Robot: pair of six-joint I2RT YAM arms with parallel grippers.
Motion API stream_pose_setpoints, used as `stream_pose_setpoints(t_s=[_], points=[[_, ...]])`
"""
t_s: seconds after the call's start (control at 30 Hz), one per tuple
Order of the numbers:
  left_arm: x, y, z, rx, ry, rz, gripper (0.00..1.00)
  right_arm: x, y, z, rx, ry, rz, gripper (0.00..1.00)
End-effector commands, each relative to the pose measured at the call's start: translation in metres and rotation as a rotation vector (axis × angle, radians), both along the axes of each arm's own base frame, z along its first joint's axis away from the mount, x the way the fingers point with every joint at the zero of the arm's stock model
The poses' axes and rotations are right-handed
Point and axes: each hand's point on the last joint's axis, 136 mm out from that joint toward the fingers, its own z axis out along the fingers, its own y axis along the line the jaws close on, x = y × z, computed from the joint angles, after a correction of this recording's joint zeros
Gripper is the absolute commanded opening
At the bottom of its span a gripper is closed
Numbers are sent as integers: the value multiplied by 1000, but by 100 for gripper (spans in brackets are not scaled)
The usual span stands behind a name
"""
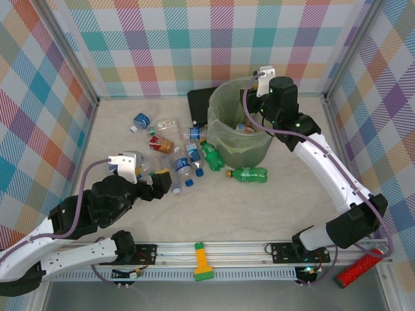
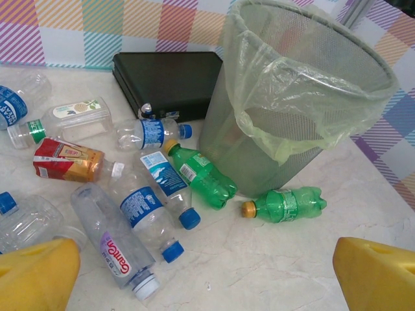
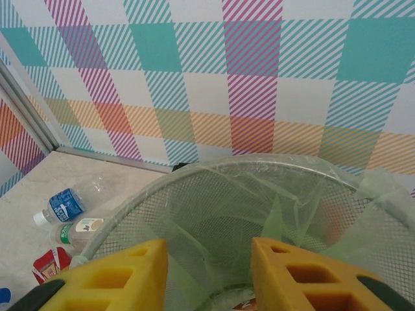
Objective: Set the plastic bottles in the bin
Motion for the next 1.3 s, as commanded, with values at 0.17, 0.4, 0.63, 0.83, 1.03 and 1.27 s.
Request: stream_pose_setpoints(t_s=[0.17,0.4,0.63,0.83,1.03,1.27], points=[[-2,2,10,-18,-13,-2,100,-8,-3,25,27,-68,1,53],[-2,1,6,-9,-8,-5,100,-17,-7,29,44,-57,-3,77],[-1,-2,0,-6,3,-9,100,-41,-18,29,95,-15,-12,99],[-2,-17,-6,-2,26,-59,100,-77,-39,13,146,62,-48,99],[-1,-38,-15,21,56,-114,100,-123,-73,-25,235,169,-156,99],[0,-56,-20,14,70,-153,100,-169,-103,-100,422,317,-272,94]])
